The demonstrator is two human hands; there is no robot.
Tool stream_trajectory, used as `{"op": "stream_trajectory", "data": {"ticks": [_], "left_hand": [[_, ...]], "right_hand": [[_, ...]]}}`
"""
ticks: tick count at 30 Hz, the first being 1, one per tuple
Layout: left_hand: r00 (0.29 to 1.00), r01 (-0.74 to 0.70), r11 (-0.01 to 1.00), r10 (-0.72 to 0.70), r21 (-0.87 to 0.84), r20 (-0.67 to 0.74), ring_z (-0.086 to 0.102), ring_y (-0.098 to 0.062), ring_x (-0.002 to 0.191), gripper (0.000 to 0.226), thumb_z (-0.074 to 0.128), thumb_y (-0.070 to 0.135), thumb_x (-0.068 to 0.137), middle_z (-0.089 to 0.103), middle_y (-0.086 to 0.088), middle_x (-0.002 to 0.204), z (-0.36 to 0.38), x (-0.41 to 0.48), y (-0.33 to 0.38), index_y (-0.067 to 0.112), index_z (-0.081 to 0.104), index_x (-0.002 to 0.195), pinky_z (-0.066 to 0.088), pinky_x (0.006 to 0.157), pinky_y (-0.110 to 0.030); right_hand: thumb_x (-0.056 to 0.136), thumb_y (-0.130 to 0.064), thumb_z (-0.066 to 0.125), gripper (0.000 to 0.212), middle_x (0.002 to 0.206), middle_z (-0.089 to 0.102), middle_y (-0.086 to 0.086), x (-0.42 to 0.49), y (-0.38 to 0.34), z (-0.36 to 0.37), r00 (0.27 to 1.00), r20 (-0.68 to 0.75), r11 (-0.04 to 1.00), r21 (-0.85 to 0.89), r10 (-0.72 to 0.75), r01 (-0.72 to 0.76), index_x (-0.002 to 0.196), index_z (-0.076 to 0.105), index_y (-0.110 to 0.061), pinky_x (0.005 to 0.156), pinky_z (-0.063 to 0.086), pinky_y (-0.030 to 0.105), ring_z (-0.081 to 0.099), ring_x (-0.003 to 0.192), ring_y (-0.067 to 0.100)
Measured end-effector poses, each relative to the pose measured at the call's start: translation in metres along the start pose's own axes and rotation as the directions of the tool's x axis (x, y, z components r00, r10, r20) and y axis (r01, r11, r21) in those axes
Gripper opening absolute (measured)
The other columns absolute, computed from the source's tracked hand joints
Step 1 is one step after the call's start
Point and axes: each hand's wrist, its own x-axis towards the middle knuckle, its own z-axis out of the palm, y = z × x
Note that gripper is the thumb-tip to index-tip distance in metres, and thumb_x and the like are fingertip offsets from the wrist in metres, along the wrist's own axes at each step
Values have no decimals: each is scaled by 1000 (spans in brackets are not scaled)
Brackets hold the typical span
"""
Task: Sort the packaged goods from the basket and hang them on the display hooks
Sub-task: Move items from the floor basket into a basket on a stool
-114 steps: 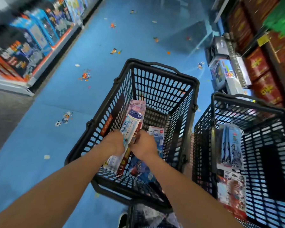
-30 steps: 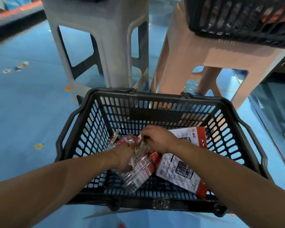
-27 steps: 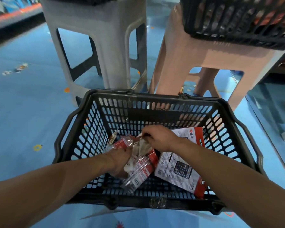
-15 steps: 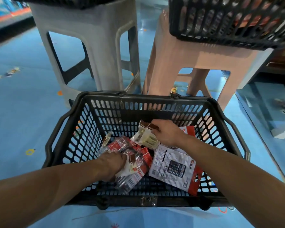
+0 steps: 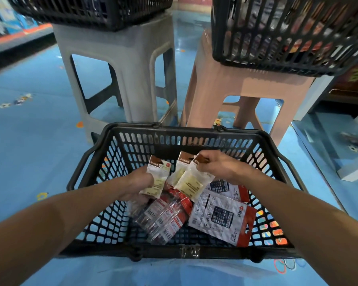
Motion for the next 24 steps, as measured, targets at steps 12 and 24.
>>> {"op": "stream_trajectory", "data": {"ticks": [12, 24], "left_hand": [[968, 48, 955, 28, -293, 250, 59, -43, 126, 65, 35, 66, 92, 71, -21, 124, 8, -12, 16, 23, 75, 120, 46, 103, -57], [951, 83, 983, -28, -166, 307, 66, -30, 113, 56, 37, 44, 92, 74, -15, 119, 14, -5, 15, 9, 66, 126, 50, 102, -47]], "right_hand": [[103, -4, 55, 17, 125, 69, 17, 11, -18, 37, 996, 31, 953, 291, 78, -84, 119, 61, -6, 99, 55, 52, 68, 114, 31], [99, -6, 60, 9, 100, 68, 7, 12, -10, 51, 998, -6, 993, 104, 61, -60, 100, 65, -13, 79, 57, 41, 67, 94, 24]]}}
